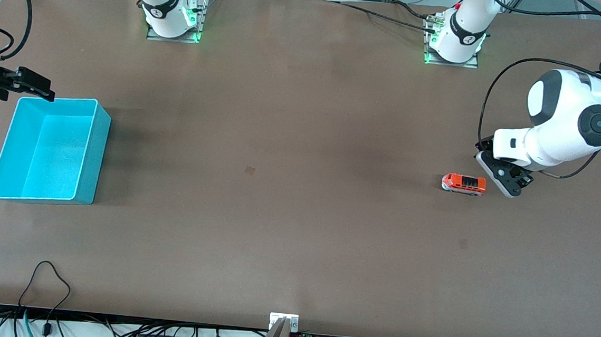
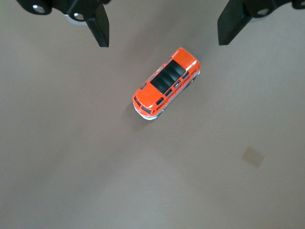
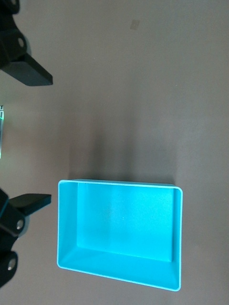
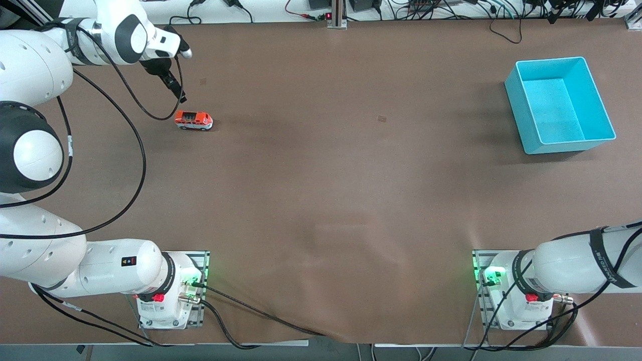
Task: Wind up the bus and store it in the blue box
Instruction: 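Reach the left gripper down over the orange toy bus, then close the left gripper on the orange bus's roof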
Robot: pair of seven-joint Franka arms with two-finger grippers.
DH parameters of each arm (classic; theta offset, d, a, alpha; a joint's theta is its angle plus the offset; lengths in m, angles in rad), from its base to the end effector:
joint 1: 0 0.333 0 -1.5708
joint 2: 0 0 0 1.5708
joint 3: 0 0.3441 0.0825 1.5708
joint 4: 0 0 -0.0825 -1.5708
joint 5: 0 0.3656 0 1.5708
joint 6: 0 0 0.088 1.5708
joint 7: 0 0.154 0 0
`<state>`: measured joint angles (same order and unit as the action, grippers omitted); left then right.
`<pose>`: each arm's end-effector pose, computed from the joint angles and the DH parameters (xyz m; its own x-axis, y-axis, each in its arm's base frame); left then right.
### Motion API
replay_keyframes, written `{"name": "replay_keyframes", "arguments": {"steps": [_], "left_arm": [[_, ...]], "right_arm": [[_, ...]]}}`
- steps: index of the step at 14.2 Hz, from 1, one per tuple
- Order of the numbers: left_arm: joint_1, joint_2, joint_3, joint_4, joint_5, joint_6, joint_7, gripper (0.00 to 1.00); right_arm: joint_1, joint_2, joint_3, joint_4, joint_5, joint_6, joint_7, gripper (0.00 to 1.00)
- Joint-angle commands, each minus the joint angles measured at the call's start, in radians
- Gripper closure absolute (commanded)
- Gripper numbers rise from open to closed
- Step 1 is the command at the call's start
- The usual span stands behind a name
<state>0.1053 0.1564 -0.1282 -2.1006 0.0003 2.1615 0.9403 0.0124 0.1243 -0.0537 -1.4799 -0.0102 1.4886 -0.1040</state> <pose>0.5430 -0.0116 0.3312 0.5694 -0.8211 -0.0396 -0.8166 -0.5705 0.0876 0.5618 -0.0230 0.5715 0.9913 0.0617 -0.1163 0.0627 -0.9980 0.0048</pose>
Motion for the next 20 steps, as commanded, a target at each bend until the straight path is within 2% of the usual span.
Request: {"name": "replay_keyframes", "arguments": {"steps": [1,3,6,12,20], "left_arm": [[0.004,0.027,-0.005,-0.025,0.020,0.059,0.232,0.00],[0.005,0.064,-0.004,-0.030,0.024,0.072,0.358,0.00],[0.005,0.093,-0.005,-0.045,0.130,0.151,0.408,0.00],[0.010,0.172,-0.007,-0.090,0.141,0.291,0.549,0.00],[0.022,0.236,-0.007,-0.093,0.142,0.377,0.557,0.00]], "right_arm": [[-0.006,0.005,0.005,0.018,0.009,-0.014,0.000,0.00],[-0.005,0.005,0.005,0.019,0.010,-0.014,0.001,0.00],[-0.005,0.005,0.005,0.020,0.010,-0.014,0.000,0.00],[-0.003,0.005,0.005,0.021,0.010,-0.014,0.003,0.00],[-0.003,0.005,0.005,0.023,0.010,-0.013,0.003,0.00]]}}
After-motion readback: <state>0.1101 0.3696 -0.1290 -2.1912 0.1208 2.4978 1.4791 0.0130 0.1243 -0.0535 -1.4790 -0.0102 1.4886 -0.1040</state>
